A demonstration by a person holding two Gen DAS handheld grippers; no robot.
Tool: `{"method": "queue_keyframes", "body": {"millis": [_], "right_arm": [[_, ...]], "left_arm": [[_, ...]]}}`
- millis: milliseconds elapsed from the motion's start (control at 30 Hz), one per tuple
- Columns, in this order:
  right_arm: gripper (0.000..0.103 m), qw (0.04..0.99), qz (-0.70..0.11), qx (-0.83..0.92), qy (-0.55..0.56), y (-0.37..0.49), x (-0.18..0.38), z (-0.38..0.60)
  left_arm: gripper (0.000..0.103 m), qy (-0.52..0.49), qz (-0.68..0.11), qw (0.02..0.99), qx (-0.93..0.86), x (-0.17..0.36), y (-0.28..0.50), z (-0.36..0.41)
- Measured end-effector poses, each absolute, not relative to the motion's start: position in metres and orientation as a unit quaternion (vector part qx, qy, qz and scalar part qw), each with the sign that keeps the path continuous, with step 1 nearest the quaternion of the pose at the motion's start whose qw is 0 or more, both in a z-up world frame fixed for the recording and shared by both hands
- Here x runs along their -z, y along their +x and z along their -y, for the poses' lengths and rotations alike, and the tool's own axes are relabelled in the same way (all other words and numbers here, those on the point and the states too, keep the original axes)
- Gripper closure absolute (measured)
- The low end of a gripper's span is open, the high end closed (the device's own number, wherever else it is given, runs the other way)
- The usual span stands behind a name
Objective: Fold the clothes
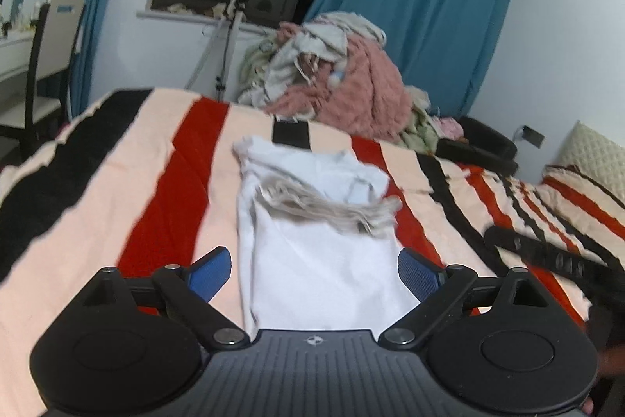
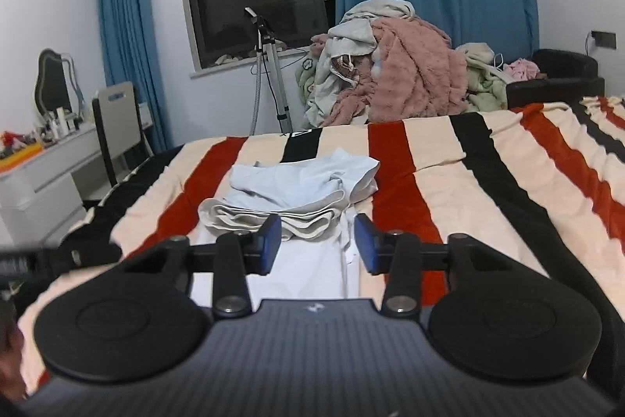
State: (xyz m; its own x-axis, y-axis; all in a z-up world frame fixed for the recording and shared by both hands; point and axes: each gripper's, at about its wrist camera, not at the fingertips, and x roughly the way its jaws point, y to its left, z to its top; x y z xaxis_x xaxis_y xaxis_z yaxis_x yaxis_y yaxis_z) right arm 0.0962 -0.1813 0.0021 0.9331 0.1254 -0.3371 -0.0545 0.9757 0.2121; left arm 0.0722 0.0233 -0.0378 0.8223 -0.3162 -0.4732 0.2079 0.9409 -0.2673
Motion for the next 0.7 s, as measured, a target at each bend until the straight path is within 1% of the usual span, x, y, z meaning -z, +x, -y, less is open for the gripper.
{"method": "queue_keyframes", "body": {"millis": [33,67,100,133,200,267,333,367,433,500,600,633,667,700], "right_arm": [[0.056,0.977,-0.177,-0.051,0.111,0.096,-0.002,0.183],[0.041,0.976,-0.177,-0.048,0.118,0.096,-0.001,0.184],[0.030,0.976,-0.178,-0.040,0.121,0.096,-0.001,0.184],[0.011,0.975,-0.180,-0.036,0.128,0.097,0.000,0.185],[0.012,0.971,-0.185,-0.033,0.145,0.098,0.005,0.189],[0.012,0.963,-0.199,-0.035,0.180,0.100,0.011,0.195],[0.011,0.933,-0.231,-0.051,0.270,0.102,0.023,0.211],[0.011,0.907,-0.250,-0.064,0.333,0.103,0.033,0.220],[0.011,0.841,-0.286,-0.083,0.452,0.105,0.061,0.234],[0.011,0.779,-0.322,-0.089,0.531,0.106,0.090,0.238],[0.011,0.714,-0.374,-0.078,0.586,0.110,0.127,0.233],[0.022,0.700,-0.382,-0.078,0.599,0.111,0.135,0.229],[0.031,0.695,-0.382,-0.074,0.604,0.112,0.140,0.227],[0.031,0.696,-0.380,-0.067,0.606,0.112,0.143,0.226]], "left_arm": [[0.009,-0.107,-0.271,0.946,0.141,0.041,0.071,-0.022],[0.009,-0.115,-0.280,0.942,0.144,0.045,0.071,-0.022],[0.009,-0.124,-0.291,0.937,0.147,0.049,0.072,-0.021],[0.009,-0.134,-0.302,0.931,0.152,0.054,0.073,-0.020],[0.009,-0.170,-0.329,0.914,0.164,0.065,0.078,-0.023],[0.009,-0.244,-0.355,0.884,0.179,0.079,0.084,-0.034],[0.009,-0.318,-0.373,0.851,0.186,0.094,0.090,-0.048],[0.009,-0.341,-0.380,0.840,0.183,0.100,0.092,-0.054],[0.009,-0.383,-0.394,0.817,0.174,0.113,0.097,-0.064],[0.011,-0.424,-0.408,0.791,0.167,0.128,0.102,-0.072],[0.023,-0.473,-0.417,0.760,0.156,0.146,0.106,-0.079],[0.023,-0.488,-0.417,0.752,0.153,0.151,0.107,-0.080],[0.023,-0.495,-0.417,0.747,0.151,0.154,0.108,-0.081],[0.025,-0.499,-0.417,0.745,0.149,0.157,0.110,-0.081]]}}
